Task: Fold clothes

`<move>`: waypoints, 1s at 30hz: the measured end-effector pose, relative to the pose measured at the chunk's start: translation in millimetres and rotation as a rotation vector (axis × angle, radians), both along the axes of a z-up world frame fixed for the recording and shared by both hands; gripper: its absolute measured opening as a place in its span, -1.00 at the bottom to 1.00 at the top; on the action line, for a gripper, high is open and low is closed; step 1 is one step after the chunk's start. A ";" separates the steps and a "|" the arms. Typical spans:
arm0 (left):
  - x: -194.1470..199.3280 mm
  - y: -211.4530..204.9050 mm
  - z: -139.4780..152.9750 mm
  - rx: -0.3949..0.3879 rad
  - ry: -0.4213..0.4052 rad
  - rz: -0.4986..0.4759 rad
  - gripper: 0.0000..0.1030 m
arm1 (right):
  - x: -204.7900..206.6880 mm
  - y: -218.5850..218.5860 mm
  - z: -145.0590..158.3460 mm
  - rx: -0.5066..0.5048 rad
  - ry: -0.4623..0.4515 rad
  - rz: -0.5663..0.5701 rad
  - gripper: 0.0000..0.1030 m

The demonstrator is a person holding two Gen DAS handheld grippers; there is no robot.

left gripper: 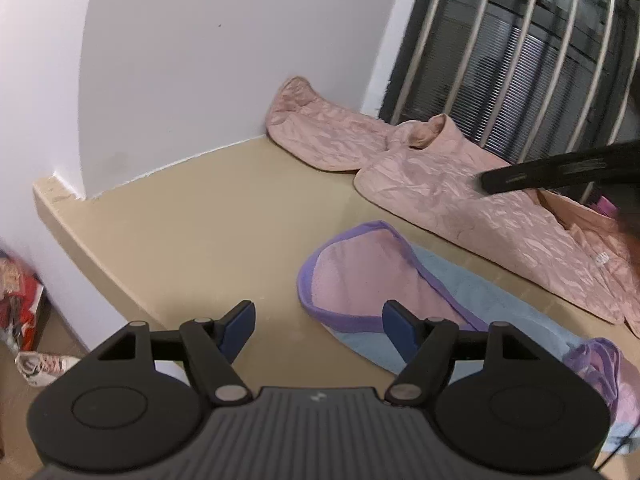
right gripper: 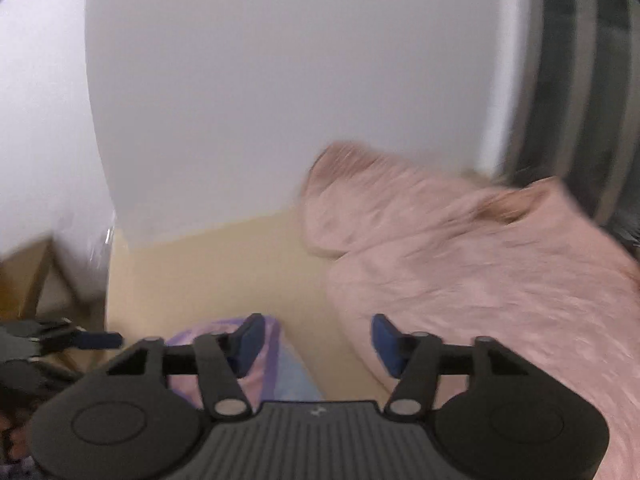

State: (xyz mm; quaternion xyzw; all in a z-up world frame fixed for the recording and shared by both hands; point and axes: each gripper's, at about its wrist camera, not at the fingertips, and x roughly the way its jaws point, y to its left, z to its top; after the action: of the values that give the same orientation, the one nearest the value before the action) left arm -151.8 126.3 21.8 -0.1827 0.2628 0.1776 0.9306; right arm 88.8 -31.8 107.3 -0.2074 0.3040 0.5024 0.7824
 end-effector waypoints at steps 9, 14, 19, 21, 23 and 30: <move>8.8 -5.8 -7.6 -0.046 0.013 -0.040 0.23 | 13.0 64.0 -66.2 -0.159 0.126 0.024 0.03; 17.5 -2.9 -11.5 -0.091 0.011 -0.040 -0.25 | 14.4 72.4 -78.9 -0.161 0.141 0.024 -0.11; 26.2 16.5 -20.5 -0.186 -0.026 -0.038 -0.93 | 16.4 78.0 -79.2 -0.157 0.133 0.003 -0.96; 31.8 20.7 -18.5 -0.146 -0.047 -0.043 -0.94 | 20.4 73.5 -76.7 -0.145 0.124 -0.028 -0.96; 43.6 25.3 -13.2 -0.122 -0.071 -0.064 -0.94 | 29.3 60.9 -71.6 -0.113 0.103 -0.101 -0.96; 121.8 12.9 24.5 0.037 -0.114 -0.254 -0.94 | 76.9 -6.5 -41.8 0.055 0.100 -0.379 -0.97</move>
State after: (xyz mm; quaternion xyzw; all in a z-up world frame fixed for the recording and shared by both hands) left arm -30.0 139.2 46.3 -0.1403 0.2273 0.0527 0.9622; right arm 165.7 -38.3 65.5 -0.1000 0.3623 0.3639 0.8522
